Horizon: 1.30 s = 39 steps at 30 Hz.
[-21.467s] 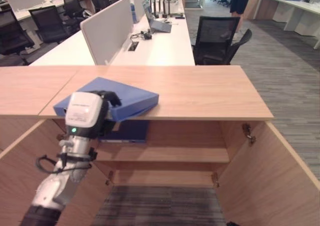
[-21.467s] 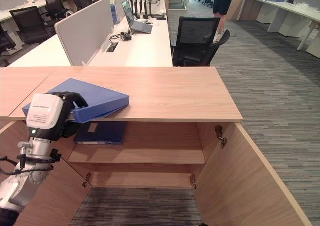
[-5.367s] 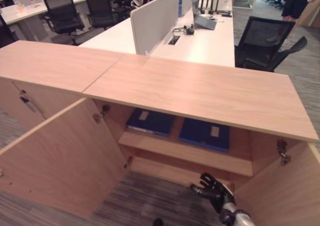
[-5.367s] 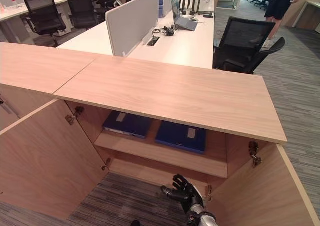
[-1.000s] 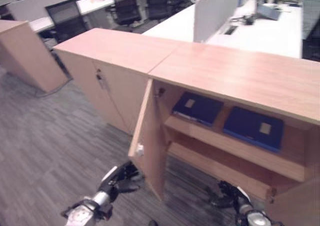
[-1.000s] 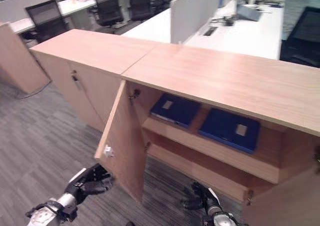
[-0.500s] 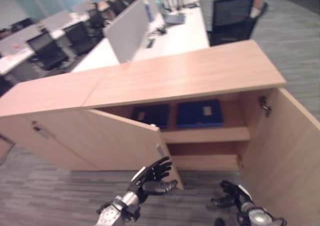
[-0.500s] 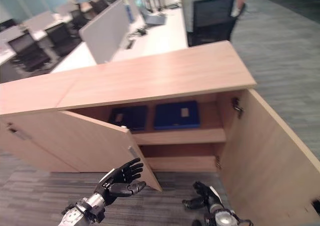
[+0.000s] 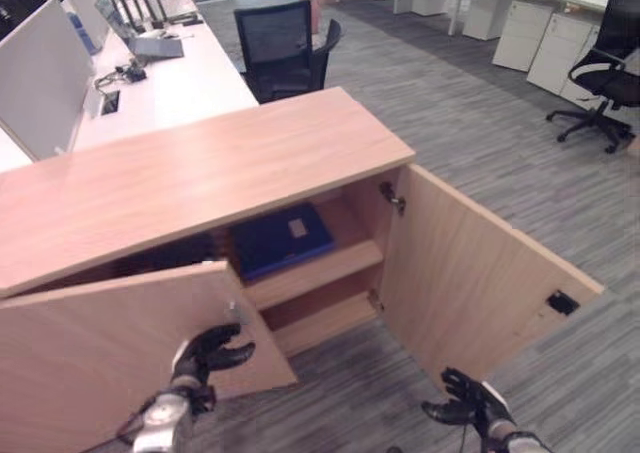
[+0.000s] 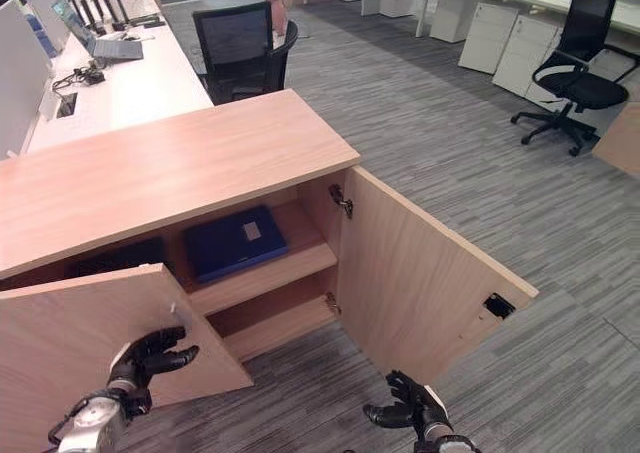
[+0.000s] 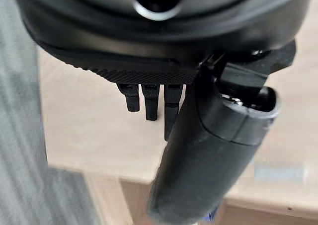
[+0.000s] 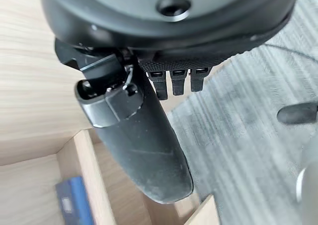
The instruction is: Put the empty folder in the office cabinet
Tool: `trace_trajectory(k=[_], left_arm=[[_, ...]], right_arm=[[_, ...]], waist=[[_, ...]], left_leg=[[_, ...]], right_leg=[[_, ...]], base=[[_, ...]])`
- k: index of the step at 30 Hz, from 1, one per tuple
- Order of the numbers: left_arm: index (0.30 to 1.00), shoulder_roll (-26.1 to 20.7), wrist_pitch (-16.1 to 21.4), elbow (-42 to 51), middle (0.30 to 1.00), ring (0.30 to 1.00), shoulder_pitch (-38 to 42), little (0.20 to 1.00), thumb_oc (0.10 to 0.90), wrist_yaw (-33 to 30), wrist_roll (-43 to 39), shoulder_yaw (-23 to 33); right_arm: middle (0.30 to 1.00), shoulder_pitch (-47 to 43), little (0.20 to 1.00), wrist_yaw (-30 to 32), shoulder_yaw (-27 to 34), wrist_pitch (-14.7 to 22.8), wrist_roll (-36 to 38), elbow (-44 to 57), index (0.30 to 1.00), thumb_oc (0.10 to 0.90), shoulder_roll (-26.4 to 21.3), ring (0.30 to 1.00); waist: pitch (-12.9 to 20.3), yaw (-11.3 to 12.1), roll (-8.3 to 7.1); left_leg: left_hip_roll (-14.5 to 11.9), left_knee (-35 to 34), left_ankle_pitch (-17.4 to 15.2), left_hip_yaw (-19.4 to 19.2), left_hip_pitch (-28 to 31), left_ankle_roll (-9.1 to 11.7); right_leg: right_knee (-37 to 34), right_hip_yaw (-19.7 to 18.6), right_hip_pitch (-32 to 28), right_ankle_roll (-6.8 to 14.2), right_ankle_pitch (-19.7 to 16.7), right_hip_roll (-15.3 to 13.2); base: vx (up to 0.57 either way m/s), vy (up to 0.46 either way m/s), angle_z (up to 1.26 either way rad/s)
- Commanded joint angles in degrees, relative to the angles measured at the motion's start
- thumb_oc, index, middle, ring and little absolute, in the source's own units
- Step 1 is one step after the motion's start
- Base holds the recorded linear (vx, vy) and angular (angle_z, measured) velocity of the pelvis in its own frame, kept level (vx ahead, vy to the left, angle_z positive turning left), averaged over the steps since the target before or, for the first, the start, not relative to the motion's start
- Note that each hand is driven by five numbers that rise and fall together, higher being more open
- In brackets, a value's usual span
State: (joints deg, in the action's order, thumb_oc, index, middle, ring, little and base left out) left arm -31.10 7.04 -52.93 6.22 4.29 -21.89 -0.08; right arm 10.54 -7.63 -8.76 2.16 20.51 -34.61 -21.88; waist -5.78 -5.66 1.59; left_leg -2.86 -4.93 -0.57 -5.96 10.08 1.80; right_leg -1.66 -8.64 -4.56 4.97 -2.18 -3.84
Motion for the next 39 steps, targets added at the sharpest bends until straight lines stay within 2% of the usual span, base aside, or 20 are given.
trace_trajectory(k=[1,5,10,12,13,15,16,18,19,20,21,23,27,30,31,33,34,36,38,39], left_arm=[[0.900,-6.8,6.9,5.1,0.900,0.900,3.2,0.900,0.800,-2.7,0.9,2.7],[0.900,-12.1,6.7,0.8,0.900,0.900,7.8,0.900,0.800,-3.3,3.9,2.9],[0.900,-13.0,6.9,-0.9,0.900,0.900,9.8,0.900,0.800,-4.4,3.6,4.0],[0.900,-10.2,7.4,2.0,0.900,0.900,8.9,0.900,0.800,-6.0,1.7,5.2],[0.900,-5.0,8.5,8.7,0.900,0.900,5.2,0.900,0.800,-7.7,0.3,5.8],[0.900,0.8,9.2,14.8,0.900,0.900,1.9,0.900,0.800,-7.8,-2.2,5.6],[0.900,0.9,9.1,15.0,0.900,0.900,1.7,0.900,0.800,-7.9,-2.1,5.6],[0.900,5.8,9.5,20.7,0.900,0.900,-1.8,0.900,0.800,-6.7,-2.4,3.0],[0.900,9.1,9.3,23.1,0.900,0.900,-3.8,0.900,0.800,-4.8,-3.8,0.8],[0.900,10.1,9.1,24.5,0.900,0.900,-4.8,0.900,0.800,-3.6,-4.3,-0.5],[0.900,12.6,7.9,28.1,0.900,0.900,-7.3,0.900,0.800,-0.8,-4.9,-5.3],[0.900,13.8,6.6,29.2,0.900,0.900,-9.2,0.900,0.800,1.6,-4.8,-8.7],[0.900,14.0,5.0,30.6,0.900,0.900,-11.1,0.900,0.800,4.2,-5.1,-12.2],[0.900,13.8,4.6,30.2,0.900,0.900,-11.4,0.900,0.800,4.6,-4.9,-12.7],[0.900,13.9,4.1,29.3,0.900,0.900,-11.3,0.900,0.800,4.5,-4.8,-12.8],[0.900,13.9,4.1,29.3,0.900,0.900,-11.3,0.900,0.800,4.5,-4.8,-12.8],[0.900,14.1,3.8,28.2,0.900,0.900,-11.0,0.900,0.800,4.5,-5.5,-12.5],[0.900,14.5,3.6,27.0,0.900,0.900,-11.3,0.900,0.800,4.2,-5.8,-12.2],[0.900,14.8,3.5,26.7,0.900,0.900,-11.3,0.900,0.800,4.0,-6.1,-12.2],[0.900,15.0,3.4,26.3,0.900,0.900,-11.3,0.900,0.800,3.8,-6.1,-12.1]], right_arm=[[0.900,-2.2,0.900,-0.5,1.1,4.7,3.3,1.9,0.900,0.800,-0.4,0.900],[0.900,-1.6,0.900,-0.8,1.8,4.9,3.7,1.3,0.900,0.800,-0.3,0.900],[0.900,-1.0,0.900,-0.7,1.8,5.1,3.8,1.9,0.900,0.800,0.9,0.900],[0.900,-1.8,0.900,0.3,1.8,5.5,3.9,1.6,0.900,0.800,2.3,0.900],[0.900,-2.3,0.900,1.5,2.5,5.6,3.2,0.8,0.900,0.800,3.6,0.900],[0.900,-2.1,0.900,1.9,2.9,5.3,2.8,0.7,0.900,0.800,4.5,0.900],[0.900,-2.0,0.900,1.9,2.9,5.3,2.8,0.7,0.900,0.800,4.4,0.900],[0.900,-2.0,0.900,2.5,4.0,5.0,2.2,0.4,0.900,0.800,5.1,0.900],[0.900,-1.7,0.900,2.7,4.6,4.7,2.2,0.0,0.900,0.800,5.8,0.900],[0.900,-1.6,0.900,2.8,4.7,4.6,2.2,-0.1,0.900,0.800,5.8,0.900],[0.900,-1.6,0.900,3.0,4.7,4.6,2.1,-0.3,0.900,0.800,5.6,0.900],[0.900,-2.0,0.900,3.1,3.8,4.5,1.7,-1.0,0.900,0.800,4.8,0.900],[0.900,-3.6,0.900,2.9,2.8,4.2,2.2,-2.8,0.900,0.800,3.0,0.900],[0.900,-4.0,0.900,2.9,2.7,4.3,2.7,-3.1,0.900,0.800,2.6,0.900],[0.900,-4.0,0.900,3.0,3.2,4.4,4.0,-3.2,0.900,0.800,2.3,0.900],[0.900,-4.0,0.900,3.0,3.2,4.4,4.0,-3.2,0.900,0.800,2.3,0.900],[0.900,-3.7,0.900,3.2,4.4,4.5,5.1,-3.4,0.900,0.800,1.5,0.900],[0.900,-4.1,0.900,3.8,4.7,4.5,5.2,-3.8,0.900,0.800,0.5,0.900],[0.900,-4.3,0.900,4.2,4.9,4.4,5.2,-4.1,0.900,0.800,0.2,0.900],[0.900,-4.5,0.900,4.6,5.2,4.4,5.2,-3.9,0.900,0.800,-0.2,0.900]], waist=[[4.1,1.1,-0.17],[4.5,0.5,-0.98],[4.2,0.4,-1.12],[2.4,1.2,-0.84],[1.3,2.7,-0.82],[1.1,3.5,-0.98],[1.2,3.4,-0.90],[0.9,3.8,-0.96],[0.8,3.5,-1.09],[0.9,3.6,-1.10],[1.2,3.6,-1.22],[1.6,3.6,-0.98],[1.2,3.3,0.27],[0.8,3.0,0.76],[0.4,2.7,1.09],[0.3,2.6,1.12],[-0.3,1.9,1.19],[-1.3,1.9,1.04],[-1.6,2.3,0.97],[-1.7,3.0,0.67]], left_leg=[[0.2,-0.1,-0.7,0.0,-2.9,1.6],[1.4,-0.1,-2.0,-0.7,-2.6,0.8],[2.0,-0.1,-2.6,-1.1,-2.1,0.0],[1.6,-0.1,-2.6,-2.6,-2.1,-0.3],[1.3,-0.1,-2.4,-3.9,-2.4,-0.3],[0.9,-0.1,-2.6,-4.5,-2.5,-0.1],[0.9,-0.1,-2.6,-4.5,-2.5,-0.1],[0.5,-0.1,-2.6,-4.0,-2.5,0.1],[0.5,-0.1,-2.7,-3.3,-2.5,0.2],[0.4,-0.1,-2.8,-3.2,-2.4,0.3],[0.2,-0.1,-2.6,-3.1,-2.4,0.8],[-0.6,-0.1,-2.3,-3.6,-2.2,1.4],[-3.0,1.0,-1.4,-5.0,-1.3,2.8],[-4.2,2.4,-1.1,-5.6,-1.5,3.7],[-5.4,3.4,-0.2,-6.0,-1.9,4.6],[-5.5,3.4,-0.2,-5.9,-2.0,4.7],[-7.4,6.8,1.4,-5.9,-3.4,6.2],[-8.5,12.4,4.0,-4.0,-5.5,7.1],[-7.9,12.4,3.8,-2.6,-6.3,6.6],[-6.4,11.3,2.7,-1.2,-7.8,5.9]], right_leg=[[1.3,1.6,-1.3,5.0,5.6,-1.8],[2.4,2.1,-0.2,6.7,5.0,-3.5],[5.5,3.1,1.4,7.6,4.7,-4.0],[11.0,7.1,4.5,8.2,4.4,-3.5],[13.2,15.4,6.1,8.6,3.3,-6.1],[12.4,19.2,6.4,8.2,2.5,-8.4],[12.3,19.3,6.3,8.2,2.5,-8.4],[10.4,19.7,6.8,7.5,1.5,-9.4],[8.7,18.4,7.1,7.5,1.0,-9.4],[7.8,18.1,6.8,7.5,0.5,-9.4],[4.5,17.4,5.5,7.3,-0.4,-9.2],[0.4,17.3,3.4,6.6,-0.5,-7.6],[-2.2,16.0,1.1,5.3,0.5,-4.9],[-2.3,15.7,0.7,4.7,1.4,-4.0],[-2.3,16.2,0.1,4.1,2.2,-3.4],[-2.3,16.3,0.0,4.1,2.2,-3.4],[-2.2,17.0,-0.8,2.9,3.3,-2.5],[-2.6,16.8,-2.3,1.8,4.1,-1.6],[-2.8,16.6,-2.5,1.8,4.4,-1.7],[-3.0,16.3,-2.8,1.9,4.7,-2.0]], base=[[0.03,0.135,-0.24],[0.01,0.170,-0.02],[-0.04,0.073,-0.08],[-0.17,-0.012,-0.44],[-0.17,-0.093,-0.61],[-0.10,-0.128,-0.52],[-0.01,-0.116,-0.45],[0.01,-0.162,-0.10],[0.03,-0.211,0.16],[0.03,-0.360,0.06],[0.01,-0.336,0.05],[-0.01,-0.368,-0.02],[0.00,-0.237,-0.24],[0.00,-0.191,-0.33],[0.01,-0.110,-0.20],[0.00,-0.132,-0.10],[-0.01,-0.200,0.05],[0.00,-0.174,0.04],[0.02,-0.041,-0.15],[0.05,-0.050,-0.09]])
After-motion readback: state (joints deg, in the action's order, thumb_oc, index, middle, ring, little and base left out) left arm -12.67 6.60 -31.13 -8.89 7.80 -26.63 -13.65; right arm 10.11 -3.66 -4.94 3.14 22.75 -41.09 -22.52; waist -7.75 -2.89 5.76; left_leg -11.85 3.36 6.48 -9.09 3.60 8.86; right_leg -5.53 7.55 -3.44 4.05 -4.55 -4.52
